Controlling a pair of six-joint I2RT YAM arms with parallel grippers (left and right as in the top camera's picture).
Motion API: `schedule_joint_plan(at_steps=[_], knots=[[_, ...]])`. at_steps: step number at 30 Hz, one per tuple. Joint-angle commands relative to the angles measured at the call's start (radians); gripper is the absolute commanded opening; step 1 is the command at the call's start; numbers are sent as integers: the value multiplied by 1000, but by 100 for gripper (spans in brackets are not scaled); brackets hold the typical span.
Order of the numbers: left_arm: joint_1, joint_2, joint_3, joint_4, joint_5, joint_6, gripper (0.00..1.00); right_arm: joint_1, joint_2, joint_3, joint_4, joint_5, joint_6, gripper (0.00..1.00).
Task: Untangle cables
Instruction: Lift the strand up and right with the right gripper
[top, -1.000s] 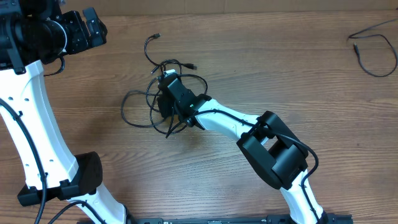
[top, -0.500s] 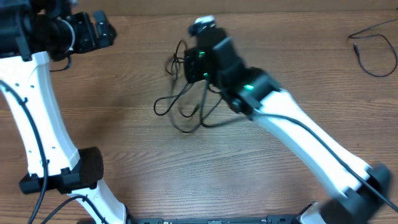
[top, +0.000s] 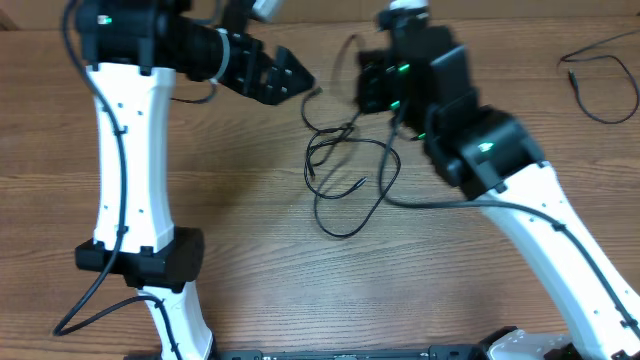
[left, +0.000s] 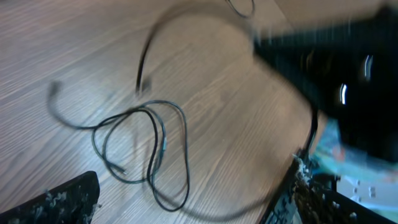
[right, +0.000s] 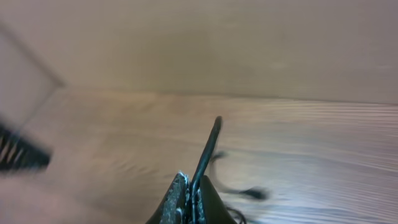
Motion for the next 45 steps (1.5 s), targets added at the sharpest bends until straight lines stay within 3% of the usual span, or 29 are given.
schedule_joint_plan(at_steps=[1,7,13,20,26,31,41,45], knots=[[-32,18,-6,-2,-113,26,100,-79,-71,15,14,7,-8,4],[-56,21,-6,1,-210,-3,100,-197,-79,111,10,-106,-39,4],[-56,36,-6,4,-294,-46,100,-216,-79,235,9,-130,-54,4],[-58,98,-6,0,-341,-108,100,-216,-79,415,34,-24,-95,4],[-63,146,-6,-2,-322,-158,100,-216,-79,518,192,126,-140,4],[-64,150,-6,-2,-301,-156,100,-216,-79,527,325,202,-140,4],[-64,150,-6,-2,-308,-156,100,-292,-71,527,348,377,-296,4],[-64,150,-6,-2,-304,-157,100,-376,-66,527,304,347,-201,4]])
